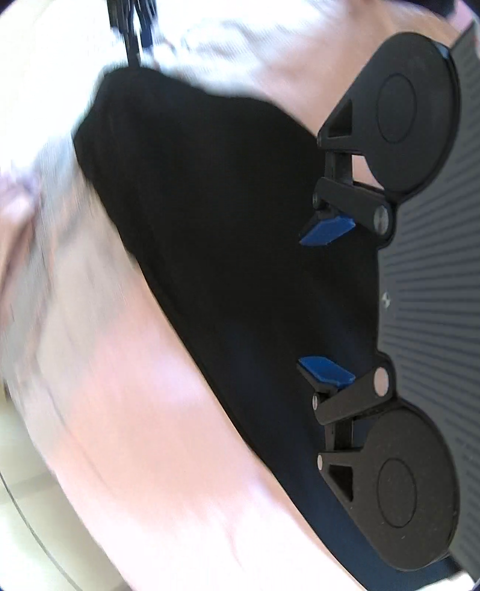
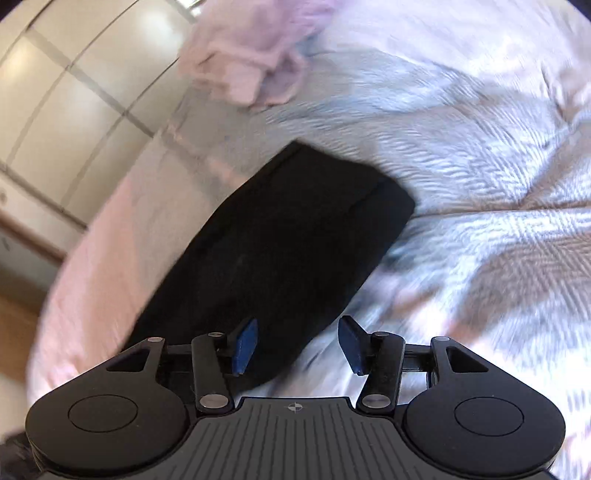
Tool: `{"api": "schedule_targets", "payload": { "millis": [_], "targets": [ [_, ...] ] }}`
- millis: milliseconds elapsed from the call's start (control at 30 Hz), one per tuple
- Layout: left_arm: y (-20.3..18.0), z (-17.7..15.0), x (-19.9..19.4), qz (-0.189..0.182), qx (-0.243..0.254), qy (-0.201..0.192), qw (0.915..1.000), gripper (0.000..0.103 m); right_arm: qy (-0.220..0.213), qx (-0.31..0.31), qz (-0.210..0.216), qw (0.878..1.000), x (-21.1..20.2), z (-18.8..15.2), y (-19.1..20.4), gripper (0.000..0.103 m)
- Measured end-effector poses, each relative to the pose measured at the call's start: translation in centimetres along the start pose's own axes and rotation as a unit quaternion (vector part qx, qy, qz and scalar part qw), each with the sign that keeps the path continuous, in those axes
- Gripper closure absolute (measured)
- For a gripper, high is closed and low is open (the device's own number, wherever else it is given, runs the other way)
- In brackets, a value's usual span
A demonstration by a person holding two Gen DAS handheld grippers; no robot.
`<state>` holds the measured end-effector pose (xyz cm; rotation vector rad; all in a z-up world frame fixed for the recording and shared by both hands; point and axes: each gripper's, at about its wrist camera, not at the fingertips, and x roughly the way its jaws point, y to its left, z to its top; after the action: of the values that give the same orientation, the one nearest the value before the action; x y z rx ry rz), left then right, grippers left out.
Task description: Fold clothes
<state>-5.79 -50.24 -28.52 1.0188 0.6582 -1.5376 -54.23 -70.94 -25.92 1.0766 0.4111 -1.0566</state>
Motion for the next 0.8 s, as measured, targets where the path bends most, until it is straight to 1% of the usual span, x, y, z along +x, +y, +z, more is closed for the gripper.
{"api": "schedule_targets", "payload": {
  "millis": [67,167,233,267,300,333,367,400,467,500,533,567,600,633,667,733,767,800],
  "targets": [
    [4.6,-3.7,-1.1,0.037,-0.015,0.011,0.9991,0.04,-0.007,-0.046,-0.028,0.998,-0.8,-2.3,4.1,0.05],
    [11.4,-9.7,-2.2,0.072,-0.046,0.028,0.9959,0.04,-0.012,-0.094,-0.025,0.995,-0.7,-6.3,10.9,0.05],
    [15.1,-13.3,-2.8,0.087,-0.053,0.037,0.9941,0.04,0.007,-0.139,0.0,0.99,0.6,-9.7,16.2,0.05],
    [16.6,-15.0,-3.1,0.098,-0.045,0.042,0.9932,0.04,0.018,-0.161,0.013,0.987,1.3,-11.4,18.8,0.05],
    [17.6,-16.5,-3.3,0.113,-0.022,0.046,0.9923,0.04,0.028,-0.183,0.026,0.982,2.0,-13.1,21.5,0.05],
    [18.2,-17.9,-3.3,0.121,0.016,0.049,0.9913,0.04,0.042,-0.204,0.041,0.977,3.0,-14.8,23.9,0.051],
    [18.5,-19.2,-3.3,0.127,0.062,0.051,0.9887,0.04,0.056,-0.225,0.057,0.971,4.0,-16.6,26.3,0.05],
    [18.9,-20.5,-3.2,0.132,0.108,0.053,0.984,0.04,0.071,-0.245,0.073,0.964,5.0,-18.3,28.7,0.05],
    [18.9,-22.6,-2.5,0.137,0.194,0.059,0.9696,0.04,0.099,-0.286,0.104,0.948,7.0,-21.9,33.5,0.05],
    [18.8,-23.6,-2.1,0.138,0.236,0.063,0.9598,0.041,0.113,-0.306,0.119,0.938,8.0,-23.6,35.9,0.051],
    [18.8,-24.3,-1.8,0.136,0.257,0.066,0.9546,0.044,0.126,-0.322,0.127,0.93,8.9,-24.9,37.3,0.05],
    [18.8,-24.7,-1.5,0.131,0.26,0.068,0.9543,0.055,0.138,-0.339,0.136,0.921,9.8,-26.1,38.7,0.051],
    [18.9,-25.2,-1.3,0.126,0.263,0.071,0.9539,0.061,0.15,-0.355,0.143,0.911,10.7,-27.4,40.1,0.051],
    [18.9,-25.7,-1.1,0.122,0.266,0.074,0.9535,0.072,0.163,-0.372,0.151,0.901,11.7,-28.6,41.4,0.051],
    [18.9,-26.1,-0.9,0.117,0.269,0.076,0.953,0.081,0.171,-0.388,0.151,0.893,12.3,-29.6,42.2,0.051],
    [19.0,-27.1,-0.4,0.107,0.275,0.082,0.952,0.088,0.18,-0.412,0.142,0.882,13.1,-31.0,42.9,0.051],
    [18.9,-27.3,-0.3,0.108,0.277,0.083,0.9511,0.088,0.182,-0.417,0.133,0.881,13.1,-31.3,42.8,0.051],
    [18.7,-27.4,-0.3,0.114,0.279,0.083,0.9498,0.088,0.183,-0.416,0.124,0.882,13.1,-31.8,42.3,0.051]
  ]
}}
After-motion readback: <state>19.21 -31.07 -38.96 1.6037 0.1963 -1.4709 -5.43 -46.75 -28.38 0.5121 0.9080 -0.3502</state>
